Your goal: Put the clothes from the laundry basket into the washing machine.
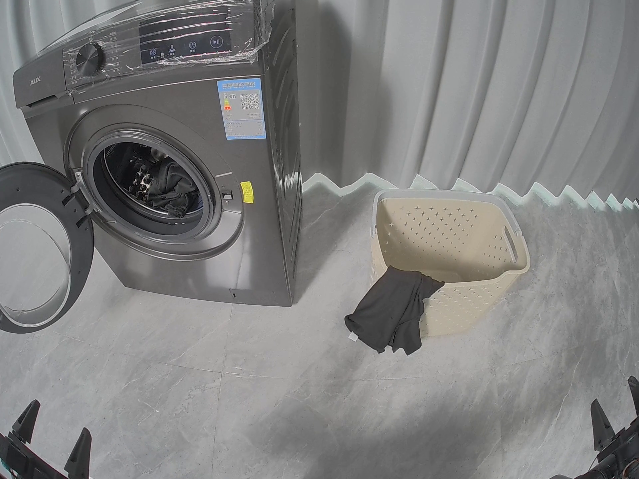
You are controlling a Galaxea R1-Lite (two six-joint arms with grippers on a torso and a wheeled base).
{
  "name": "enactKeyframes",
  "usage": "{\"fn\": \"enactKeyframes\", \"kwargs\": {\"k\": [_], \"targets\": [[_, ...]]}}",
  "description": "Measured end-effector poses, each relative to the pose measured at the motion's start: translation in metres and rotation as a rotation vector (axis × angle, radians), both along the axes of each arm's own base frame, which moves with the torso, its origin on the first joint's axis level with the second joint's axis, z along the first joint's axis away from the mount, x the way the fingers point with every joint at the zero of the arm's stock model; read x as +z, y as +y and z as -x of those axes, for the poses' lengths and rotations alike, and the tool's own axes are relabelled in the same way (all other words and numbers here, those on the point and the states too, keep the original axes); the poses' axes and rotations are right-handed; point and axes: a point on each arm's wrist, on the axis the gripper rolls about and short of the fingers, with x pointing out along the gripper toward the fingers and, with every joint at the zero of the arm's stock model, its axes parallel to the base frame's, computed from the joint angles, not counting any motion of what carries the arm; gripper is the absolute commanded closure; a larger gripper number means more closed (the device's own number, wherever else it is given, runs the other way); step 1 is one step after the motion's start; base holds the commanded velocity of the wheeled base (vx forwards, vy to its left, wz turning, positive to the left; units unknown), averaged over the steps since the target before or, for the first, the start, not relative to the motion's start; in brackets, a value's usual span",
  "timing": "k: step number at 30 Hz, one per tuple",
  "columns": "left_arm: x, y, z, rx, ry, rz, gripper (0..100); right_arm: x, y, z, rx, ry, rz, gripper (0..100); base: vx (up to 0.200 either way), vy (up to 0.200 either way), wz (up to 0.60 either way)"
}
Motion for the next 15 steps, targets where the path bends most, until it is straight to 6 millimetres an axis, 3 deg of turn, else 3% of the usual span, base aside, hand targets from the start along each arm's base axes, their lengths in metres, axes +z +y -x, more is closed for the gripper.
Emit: {"fn": "enactKeyframes", "kwargs": {"k": [2,15], "targets": [[0.0,0.0,0.0,0.0,0.0,0.004,0,0.0,0.0,0.0,0.0,0.0,0.0,0,0.0,0.0,0.0],[0.0002,0.0001,0.0,0.003,-0.001,0.003,0,0.0,0.0001,0.0,0.0,0.001,0.002,0,0.0,-0.2,0.0]]}}
